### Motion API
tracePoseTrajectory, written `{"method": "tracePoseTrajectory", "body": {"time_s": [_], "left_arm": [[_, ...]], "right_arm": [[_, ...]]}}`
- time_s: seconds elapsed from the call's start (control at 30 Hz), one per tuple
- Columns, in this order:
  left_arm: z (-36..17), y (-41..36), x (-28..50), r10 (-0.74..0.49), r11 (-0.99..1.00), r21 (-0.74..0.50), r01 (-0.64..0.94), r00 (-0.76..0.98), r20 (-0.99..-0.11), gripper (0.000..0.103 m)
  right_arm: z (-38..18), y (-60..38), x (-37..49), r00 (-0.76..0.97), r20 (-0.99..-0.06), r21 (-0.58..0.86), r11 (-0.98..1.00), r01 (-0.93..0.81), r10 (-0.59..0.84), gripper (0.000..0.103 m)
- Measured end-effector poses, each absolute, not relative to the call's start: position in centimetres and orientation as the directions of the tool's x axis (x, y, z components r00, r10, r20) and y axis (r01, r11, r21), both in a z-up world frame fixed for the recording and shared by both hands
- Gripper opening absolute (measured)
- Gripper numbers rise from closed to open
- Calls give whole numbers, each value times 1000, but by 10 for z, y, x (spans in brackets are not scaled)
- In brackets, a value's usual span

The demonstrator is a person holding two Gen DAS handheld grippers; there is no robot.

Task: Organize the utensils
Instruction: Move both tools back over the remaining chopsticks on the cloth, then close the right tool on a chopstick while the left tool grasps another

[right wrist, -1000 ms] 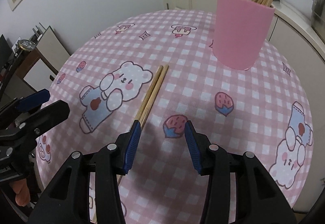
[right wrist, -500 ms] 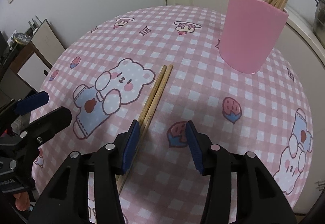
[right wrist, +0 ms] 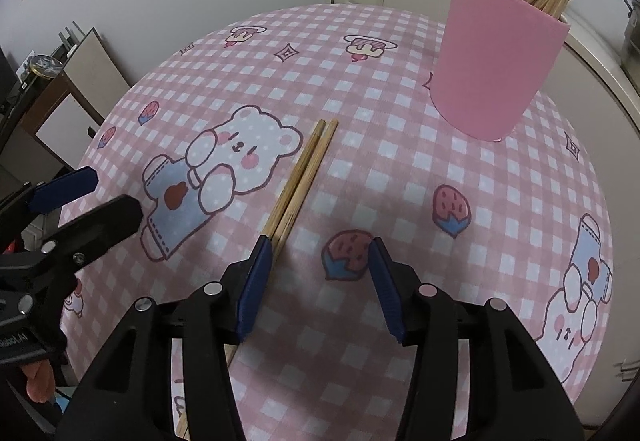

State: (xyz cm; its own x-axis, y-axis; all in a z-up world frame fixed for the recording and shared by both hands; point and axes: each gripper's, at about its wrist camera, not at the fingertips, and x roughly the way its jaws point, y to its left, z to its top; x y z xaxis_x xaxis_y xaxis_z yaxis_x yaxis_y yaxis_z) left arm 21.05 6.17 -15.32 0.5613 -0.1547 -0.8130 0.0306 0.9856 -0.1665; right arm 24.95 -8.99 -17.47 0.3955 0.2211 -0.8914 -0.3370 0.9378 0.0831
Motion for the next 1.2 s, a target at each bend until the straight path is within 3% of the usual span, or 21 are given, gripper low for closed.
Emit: {"method": "tracePoseTrajectory", "body": {"time_s": [0.67,0.9,1.2], "left_arm": [[-153,57,210,-152,985,-169,21,549,-822,80],[-150,66,211,-154,982,-187,-1,561,-813,81],[-152,73,219,-159,979,-201,-15,560,-813,81]], "right_arm": [[-174,-79,242,441,-885,-28,928,-372,150,49],[-178,-86,267,420,-889,47,949,-311,181,49],[-176,-85,284,388,-898,89,949,-303,208,34]]}}
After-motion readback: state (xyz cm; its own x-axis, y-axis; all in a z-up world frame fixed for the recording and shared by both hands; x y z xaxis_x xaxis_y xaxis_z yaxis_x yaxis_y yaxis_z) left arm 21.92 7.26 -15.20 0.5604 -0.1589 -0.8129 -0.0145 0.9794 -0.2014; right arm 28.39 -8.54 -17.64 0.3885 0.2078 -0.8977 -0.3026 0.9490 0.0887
